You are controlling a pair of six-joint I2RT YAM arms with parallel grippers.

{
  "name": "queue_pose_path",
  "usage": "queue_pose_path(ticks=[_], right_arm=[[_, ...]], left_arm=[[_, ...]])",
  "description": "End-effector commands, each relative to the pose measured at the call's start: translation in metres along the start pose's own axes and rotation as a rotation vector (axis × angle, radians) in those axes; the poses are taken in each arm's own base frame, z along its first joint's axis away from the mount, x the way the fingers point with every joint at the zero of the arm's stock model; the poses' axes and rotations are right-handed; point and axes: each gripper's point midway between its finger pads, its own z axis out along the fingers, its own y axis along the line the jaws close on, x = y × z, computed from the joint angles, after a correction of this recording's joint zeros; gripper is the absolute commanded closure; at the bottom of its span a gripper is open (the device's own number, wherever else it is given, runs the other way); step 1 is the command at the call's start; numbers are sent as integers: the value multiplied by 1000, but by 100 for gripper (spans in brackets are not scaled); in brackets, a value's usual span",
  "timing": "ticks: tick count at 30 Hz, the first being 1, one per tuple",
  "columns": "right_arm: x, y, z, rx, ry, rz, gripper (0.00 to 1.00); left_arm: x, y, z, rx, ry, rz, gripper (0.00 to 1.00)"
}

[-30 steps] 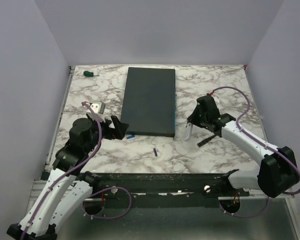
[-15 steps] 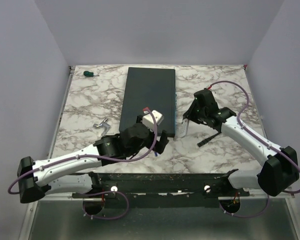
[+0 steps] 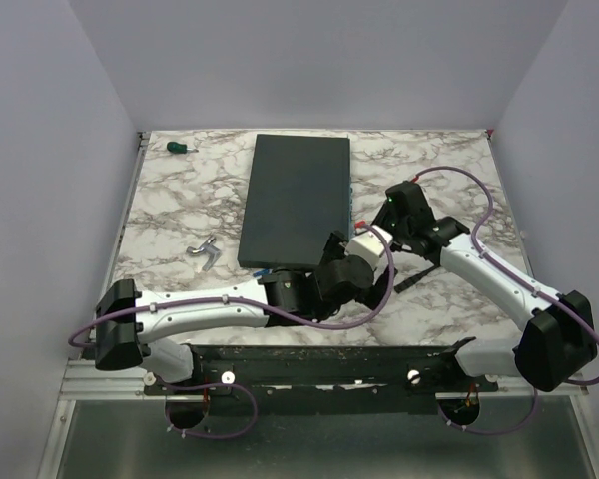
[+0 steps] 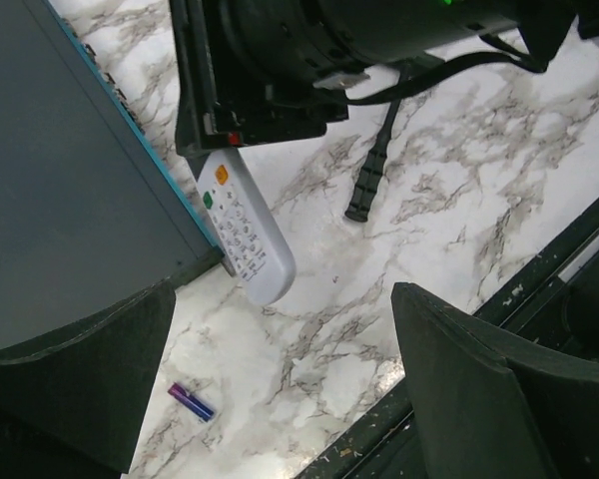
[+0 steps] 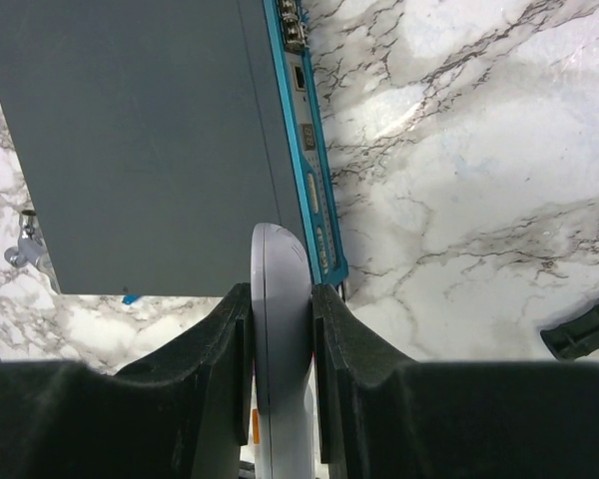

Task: Load the batteries into the remote control

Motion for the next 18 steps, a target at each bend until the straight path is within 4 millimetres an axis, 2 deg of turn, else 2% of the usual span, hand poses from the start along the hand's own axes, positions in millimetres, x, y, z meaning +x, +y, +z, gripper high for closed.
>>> queue_pose_path(ticks=[1,6,12,18], right_arm=[[6,12,-2,-61,25,25,99],[5,15,-6,-77,22,30,99],[8,19,-6,-99,40,43,99],[9,22,-7,-114,49,47,99]], left_arm=[[15,-8,6,-63,36,37,6],[39,2,14,-143,81,81,11],[51,9,24,-212,106,140,22],[64,18,33,-279,121,193,24]])
